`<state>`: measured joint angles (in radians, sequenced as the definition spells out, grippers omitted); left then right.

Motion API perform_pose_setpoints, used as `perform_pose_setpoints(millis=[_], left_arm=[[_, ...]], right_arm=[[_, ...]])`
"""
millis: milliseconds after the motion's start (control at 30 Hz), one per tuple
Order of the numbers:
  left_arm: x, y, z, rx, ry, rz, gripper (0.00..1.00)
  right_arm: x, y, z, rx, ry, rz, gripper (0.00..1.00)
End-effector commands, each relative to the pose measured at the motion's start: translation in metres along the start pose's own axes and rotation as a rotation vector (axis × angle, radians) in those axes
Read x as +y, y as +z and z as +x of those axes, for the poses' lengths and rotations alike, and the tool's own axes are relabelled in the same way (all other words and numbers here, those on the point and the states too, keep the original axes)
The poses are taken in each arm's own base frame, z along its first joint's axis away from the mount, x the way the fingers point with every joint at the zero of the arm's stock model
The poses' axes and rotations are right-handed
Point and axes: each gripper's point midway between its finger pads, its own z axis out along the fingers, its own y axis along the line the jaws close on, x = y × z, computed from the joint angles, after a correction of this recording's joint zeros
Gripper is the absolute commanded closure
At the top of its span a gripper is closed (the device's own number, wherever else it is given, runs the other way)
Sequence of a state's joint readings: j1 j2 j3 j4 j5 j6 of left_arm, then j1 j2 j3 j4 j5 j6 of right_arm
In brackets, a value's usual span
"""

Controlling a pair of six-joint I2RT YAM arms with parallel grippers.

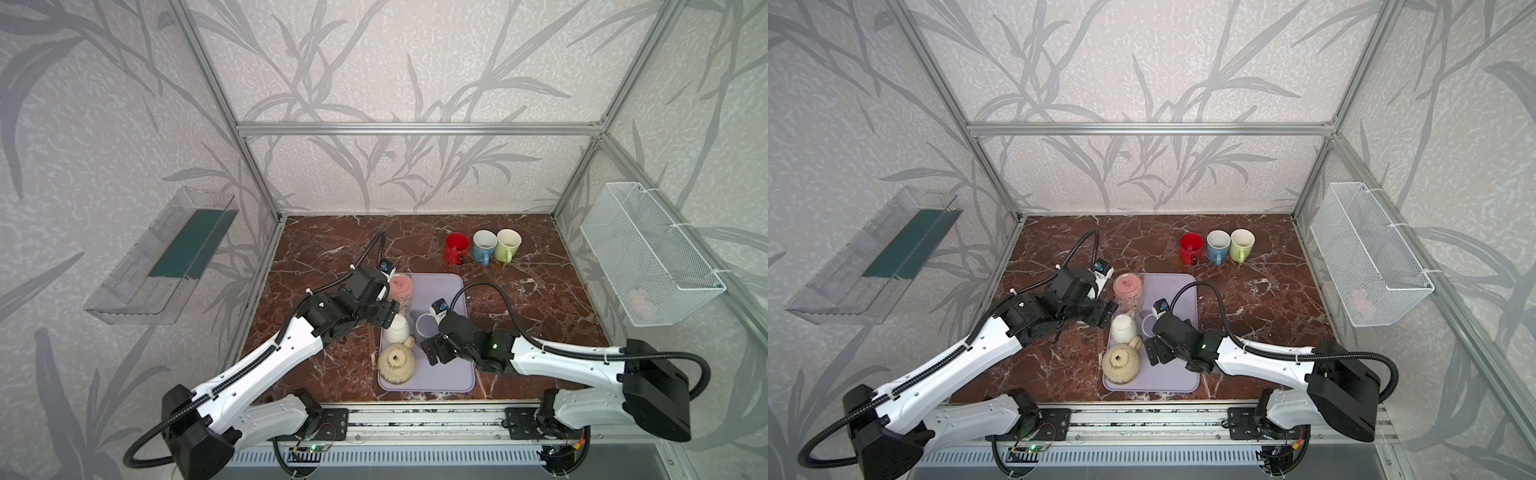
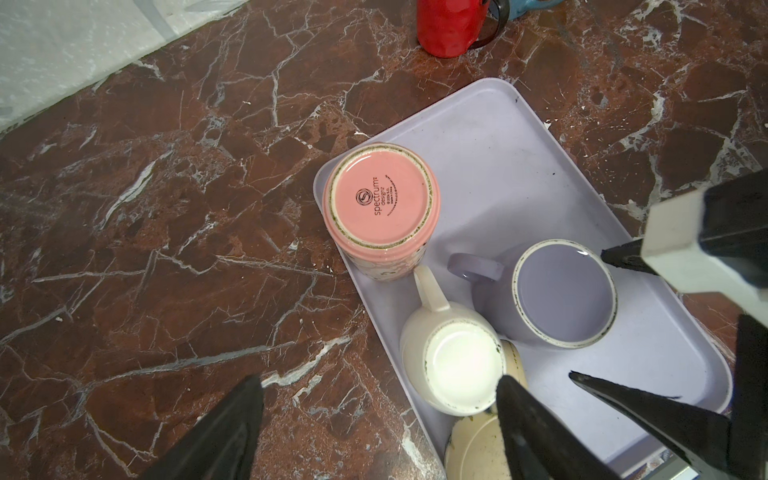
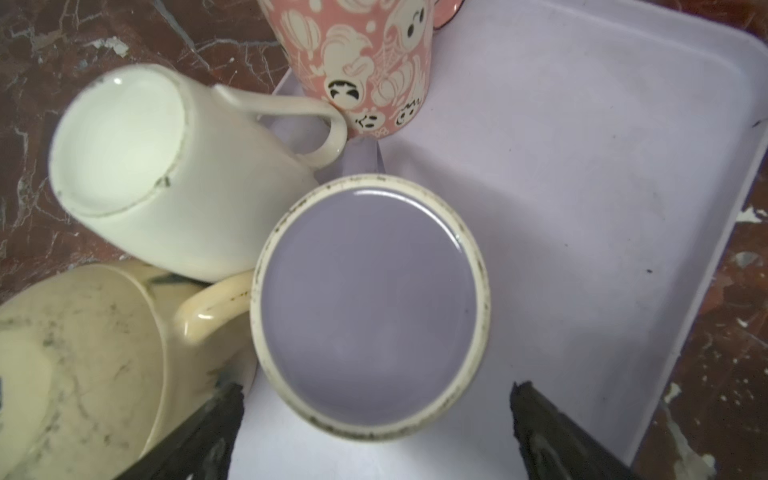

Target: Turn the mug right side up

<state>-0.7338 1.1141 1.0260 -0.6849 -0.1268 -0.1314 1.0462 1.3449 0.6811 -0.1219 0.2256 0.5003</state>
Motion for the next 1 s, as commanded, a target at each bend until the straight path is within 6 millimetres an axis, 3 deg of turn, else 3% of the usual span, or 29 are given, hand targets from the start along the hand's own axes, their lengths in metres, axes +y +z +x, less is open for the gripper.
perform_pose_setpoints(millis=[0, 167, 267, 700, 800, 967], left_arm=[[0.001, -0.010, -0.006, -0.018, 0.014, -0.005, 0.14], [0.000, -0.010, -0.005, -0.018, 0.022, -0.006, 0.14], [0.000, -0.010, -0.005, -0.018, 0.027, -0.012, 0.14], [-0.002, -0.003, -0.003, 0.007, 0.037, -0.019, 0.14], [-0.004, -0.002, -0.006, 0.016, 0.038, -0.014, 0.14], [-0.011, -0.004, -0.018, 0.026, 0.032, 0.015, 0.22]], right_arm=[[0.005, 0.000, -0.030, -0.102, 0.016, 0.018, 0.01], [-0.006, 0.008, -0.032, -0.094, 0.014, 0.077, 0.01], [-0.027, 0.010, -0.031, -0.078, 0.053, 0.099, 0.01], [-0.065, -0.013, -0.020, -0.055, 0.116, 0.031, 0.00], [-0.082, -0.015, -0.014, -0.040, 0.142, 0.064, 0.00], [-0.105, -0.019, -0.009, -0.032, 0.218, 0.079, 0.01]])
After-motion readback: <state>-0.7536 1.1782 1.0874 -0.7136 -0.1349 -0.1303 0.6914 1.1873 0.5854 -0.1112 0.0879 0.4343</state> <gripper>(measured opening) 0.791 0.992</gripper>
